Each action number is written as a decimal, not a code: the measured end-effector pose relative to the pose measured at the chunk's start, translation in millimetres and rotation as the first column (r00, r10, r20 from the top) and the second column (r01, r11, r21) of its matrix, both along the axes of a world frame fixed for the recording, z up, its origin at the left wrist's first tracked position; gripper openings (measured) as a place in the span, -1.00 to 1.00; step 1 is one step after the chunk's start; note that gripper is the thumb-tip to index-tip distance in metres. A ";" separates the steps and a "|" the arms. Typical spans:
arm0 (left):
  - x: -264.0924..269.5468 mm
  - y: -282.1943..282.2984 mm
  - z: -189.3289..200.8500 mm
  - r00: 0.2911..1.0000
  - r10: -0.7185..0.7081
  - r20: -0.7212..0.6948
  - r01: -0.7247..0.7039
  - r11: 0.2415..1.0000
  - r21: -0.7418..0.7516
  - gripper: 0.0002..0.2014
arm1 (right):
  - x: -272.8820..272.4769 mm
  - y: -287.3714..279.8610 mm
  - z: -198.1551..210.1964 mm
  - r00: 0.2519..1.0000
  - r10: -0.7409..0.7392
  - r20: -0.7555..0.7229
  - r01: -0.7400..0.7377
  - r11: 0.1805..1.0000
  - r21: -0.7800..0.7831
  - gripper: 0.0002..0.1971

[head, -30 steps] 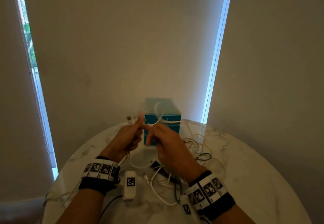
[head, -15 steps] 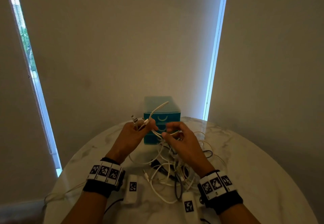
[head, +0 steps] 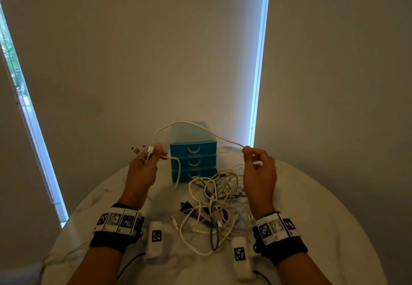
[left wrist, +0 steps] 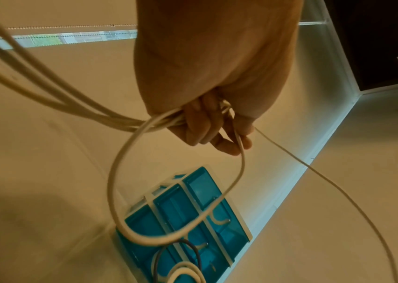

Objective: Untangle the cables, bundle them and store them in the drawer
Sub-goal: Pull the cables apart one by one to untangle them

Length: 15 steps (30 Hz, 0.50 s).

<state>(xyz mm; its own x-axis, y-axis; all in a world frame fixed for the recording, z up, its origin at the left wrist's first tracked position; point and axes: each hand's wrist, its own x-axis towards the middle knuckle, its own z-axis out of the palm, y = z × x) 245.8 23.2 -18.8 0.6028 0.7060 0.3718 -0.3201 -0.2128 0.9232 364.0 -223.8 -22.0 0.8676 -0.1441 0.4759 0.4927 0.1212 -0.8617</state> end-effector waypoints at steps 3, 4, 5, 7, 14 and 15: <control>2.1 -10.2 3.0 0.993 -0.113 0.027 0.113 0.994 0.000 -0.63 | -4.7 5.2 -2.5 0.984 0.164 -0.073 -0.168 0.984 -0.055 -0.73; 1.4 -14.3 5.0 0.983 -0.181 0.033 0.181 0.983 -0.018 -0.65 | -9.2 7.8 -2.6 0.961 0.251 -0.113 -0.260 0.963 -0.067 -0.70; 1.2 -18.3 6.2 0.970 -0.242 0.023 0.243 0.969 -0.034 -0.65 | -14.3 11.1 -3.1 0.926 0.346 -0.150 -0.357 0.932 -0.059 -0.67; 0.7 -27.1 7.0 0.952 -0.301 -0.052 0.301 0.954 -0.007 -0.59 | -24.5 18.2 -4.7 0.846 0.491 -0.206 -0.507 0.861 -0.033 -0.64; -15.8 -51.6 21.3 0.896 -0.329 -0.298 0.395 0.898 0.195 -0.83 | -46.8 28.1 0.5 0.720 0.640 -0.268 -0.665 0.747 -0.003 -0.62; -15.0 -50.2 19.6 0.877 -0.324 -0.356 0.418 0.879 0.230 -0.81 | -47.3 27.6 2.9 0.725 0.638 -0.258 -0.651 0.758 0.047 -0.63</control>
<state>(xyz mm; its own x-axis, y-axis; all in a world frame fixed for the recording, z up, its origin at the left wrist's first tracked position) 230.8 -27.0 0.8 0.9122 0.2944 0.2848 -0.1499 -0.4071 0.9010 316.7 -196.3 -19.1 0.8303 0.5085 0.2283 0.0838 0.2911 -0.9530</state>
